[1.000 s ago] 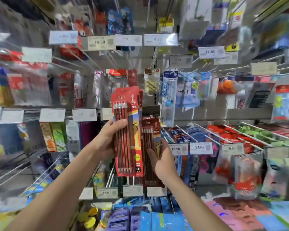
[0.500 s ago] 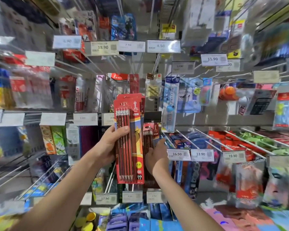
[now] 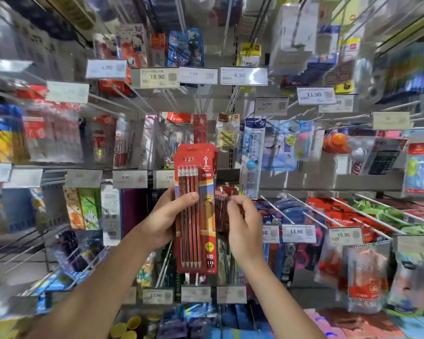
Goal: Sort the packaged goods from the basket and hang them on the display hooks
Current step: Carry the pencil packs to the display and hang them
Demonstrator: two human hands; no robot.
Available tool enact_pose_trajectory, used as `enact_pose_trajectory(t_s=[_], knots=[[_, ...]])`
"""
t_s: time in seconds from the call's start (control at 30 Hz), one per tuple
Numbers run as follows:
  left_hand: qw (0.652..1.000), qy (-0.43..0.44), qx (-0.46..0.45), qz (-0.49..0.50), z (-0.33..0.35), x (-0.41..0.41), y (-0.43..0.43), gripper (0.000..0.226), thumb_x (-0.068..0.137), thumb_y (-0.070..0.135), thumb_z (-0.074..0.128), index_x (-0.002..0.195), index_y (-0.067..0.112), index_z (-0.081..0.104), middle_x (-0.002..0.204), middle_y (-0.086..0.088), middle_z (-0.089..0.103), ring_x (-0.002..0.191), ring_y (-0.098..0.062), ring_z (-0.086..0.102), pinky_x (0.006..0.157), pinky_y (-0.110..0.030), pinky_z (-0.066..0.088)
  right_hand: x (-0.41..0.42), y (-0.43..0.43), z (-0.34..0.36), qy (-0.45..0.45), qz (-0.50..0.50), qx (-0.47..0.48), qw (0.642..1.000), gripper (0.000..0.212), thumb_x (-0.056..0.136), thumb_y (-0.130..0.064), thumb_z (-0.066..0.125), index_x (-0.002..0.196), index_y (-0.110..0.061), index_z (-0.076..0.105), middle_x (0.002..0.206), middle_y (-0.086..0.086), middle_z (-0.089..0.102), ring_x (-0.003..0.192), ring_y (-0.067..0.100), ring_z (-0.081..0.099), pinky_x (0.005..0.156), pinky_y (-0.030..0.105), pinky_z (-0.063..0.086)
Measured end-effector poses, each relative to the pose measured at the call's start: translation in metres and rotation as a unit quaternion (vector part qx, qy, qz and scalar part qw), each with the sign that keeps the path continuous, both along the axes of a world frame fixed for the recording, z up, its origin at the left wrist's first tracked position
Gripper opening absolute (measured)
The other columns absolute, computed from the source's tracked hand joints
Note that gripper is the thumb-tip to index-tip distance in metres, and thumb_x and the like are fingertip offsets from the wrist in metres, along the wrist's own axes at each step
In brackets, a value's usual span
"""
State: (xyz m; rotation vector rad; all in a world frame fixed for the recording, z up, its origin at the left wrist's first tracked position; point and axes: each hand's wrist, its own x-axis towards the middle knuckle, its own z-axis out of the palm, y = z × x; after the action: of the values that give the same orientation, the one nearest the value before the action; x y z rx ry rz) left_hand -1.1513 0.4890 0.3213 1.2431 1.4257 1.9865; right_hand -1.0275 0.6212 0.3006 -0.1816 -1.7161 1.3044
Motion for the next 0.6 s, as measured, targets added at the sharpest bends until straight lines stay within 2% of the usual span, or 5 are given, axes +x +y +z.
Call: enact_pose_trajectory(t_s=[0.07, 0.2, 0.4, 0.53, 0.6], knots=[[1.000, -0.011, 0.002, 0.001, -0.001, -0.003, 0.001, 0.056, 0.083, 0.036, 0.083, 0.128, 0.008, 0.062, 0.116, -0.021, 0.070, 0.102, -0.037, 0.071, 0.086, -0.045, 0.059, 0.015, -0.014, 0.009, 0.001, 0.082, 0.044, 0.996, 0.008, 0.099, -0.026, 0.065, 0.107, -0.027, 0.062, 0.089, -0.011, 0.064, 0.082, -0.002, 0.059, 0.073, 0.015, 0.048], [0.999, -0.009, 0.007, 0.033, -0.004, -0.006, 0.006, 0.076, 0.074, 0.040, 0.089, 0.136, 0.009, 0.057, 0.128, -0.023, 0.068, 0.117, -0.043, 0.067, 0.098, -0.052, 0.055, 0.007, -0.021, 0.005, -0.117, 0.029, 0.133, 0.984, 0.066, 0.074, -0.056, 0.083, 0.127, -0.033, 0.050, 0.119, -0.021, 0.058, 0.110, -0.001, 0.056, 0.091, 0.017, 0.047], [0.996, -0.008, -0.010, 0.086, 0.002, 0.001, 0.009, 0.114, 0.052, 0.078, 0.086, 0.139, 0.013, 0.052, 0.129, -0.013, 0.071, 0.119, -0.032, 0.068, 0.100, -0.049, 0.054, 0.003, -0.020, 0.006, -0.088, 0.058, 0.078, 0.991, 0.041, 0.085, -0.035, 0.082, 0.111, -0.043, 0.051, 0.111, -0.027, 0.056, 0.107, -0.019, 0.052, 0.088, 0.003, 0.040], [0.995, -0.018, -0.029, 0.089, 0.007, 0.005, 0.005, 0.111, 0.054, 0.082, 0.080, 0.138, 0.014, 0.055, 0.126, -0.012, 0.072, 0.115, -0.030, 0.070, 0.090, -0.044, 0.061, -0.001, -0.012, 0.002, -0.029, 0.117, 0.005, 0.993, 0.037, 0.086, -0.027, 0.078, 0.115, -0.021, 0.055, 0.110, 0.001, 0.071, 0.109, 0.019, 0.068, 0.098, 0.048, 0.055], [0.994, -0.032, -0.039, 0.097, 0.010, 0.008, 0.005, 0.097, 0.062, 0.075, 0.082, 0.132, 0.012, 0.061, 0.122, -0.016, 0.073, 0.108, -0.032, 0.073, 0.082, -0.039, 0.062, 0.004, -0.005, 0.002, -0.013, 0.154, -0.043, 0.987, 0.031, 0.092, -0.011, 0.074, 0.116, -0.012, 0.054, 0.109, 0.009, 0.073, 0.104, 0.027, 0.071, 0.089, 0.045, 0.059]])
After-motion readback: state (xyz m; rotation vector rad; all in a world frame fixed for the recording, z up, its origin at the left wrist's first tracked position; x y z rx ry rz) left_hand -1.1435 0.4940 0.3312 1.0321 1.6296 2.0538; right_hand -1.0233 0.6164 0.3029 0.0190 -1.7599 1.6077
